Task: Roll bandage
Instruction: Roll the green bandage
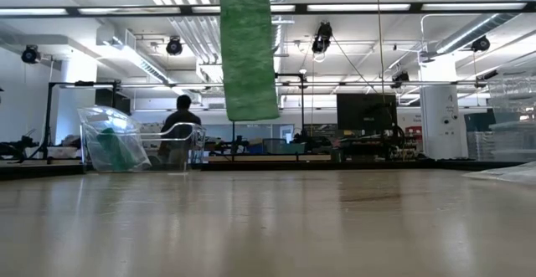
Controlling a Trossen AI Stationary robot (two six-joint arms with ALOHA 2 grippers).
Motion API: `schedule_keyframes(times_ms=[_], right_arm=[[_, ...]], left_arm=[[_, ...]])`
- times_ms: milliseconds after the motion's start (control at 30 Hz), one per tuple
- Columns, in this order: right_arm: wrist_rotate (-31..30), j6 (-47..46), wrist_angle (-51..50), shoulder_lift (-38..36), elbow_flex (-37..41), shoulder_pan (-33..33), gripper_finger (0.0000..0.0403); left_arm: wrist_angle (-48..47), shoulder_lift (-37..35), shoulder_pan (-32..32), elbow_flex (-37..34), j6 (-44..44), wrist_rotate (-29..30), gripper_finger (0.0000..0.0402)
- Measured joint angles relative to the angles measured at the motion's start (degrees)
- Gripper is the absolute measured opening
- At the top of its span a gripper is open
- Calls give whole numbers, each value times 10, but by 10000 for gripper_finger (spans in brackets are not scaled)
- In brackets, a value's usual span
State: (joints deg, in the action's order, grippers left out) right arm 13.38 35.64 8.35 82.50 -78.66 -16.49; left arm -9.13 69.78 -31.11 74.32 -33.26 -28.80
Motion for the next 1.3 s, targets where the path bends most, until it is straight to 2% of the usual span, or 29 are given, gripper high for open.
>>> schedule_keyframes(times_ms=[167, 500, 633, 767, 833, 933, 1100, 1300], right_arm=[[-44, 57, -3, 26, -28, 0, 253], [-55, 156, -25, 42, -44, 0, 176], [-55, 208, -26, 42, -44, 0, 119], [-55, 256, -29, 42, -44, 0, 44], [-55, 274, -30, 41, -44, 0, 24], [-55, 300, -36, 39, -44, 3, 24], [-57, 376, -46, 31, -44, 12, 28], [-57, 449, -50, 29, -44, 31, 26]], left_arm=[[-3, 0, 1, 0, -33, 7, 41], [-4, 0, 7, 0, -48, -7, 41], [-5, 0, 7, 0, -45, -6, 41], [-8, 0, 7, 0, -8, -2, 47], [-10, -1, 7, 0, 26, -1, 61], [-31, -4, 8, 2, 80, -1, 95], [-124, -5, 8, 32, 175, -2, 173], [-211, -4, 8, 73, 226, -4, 265]])
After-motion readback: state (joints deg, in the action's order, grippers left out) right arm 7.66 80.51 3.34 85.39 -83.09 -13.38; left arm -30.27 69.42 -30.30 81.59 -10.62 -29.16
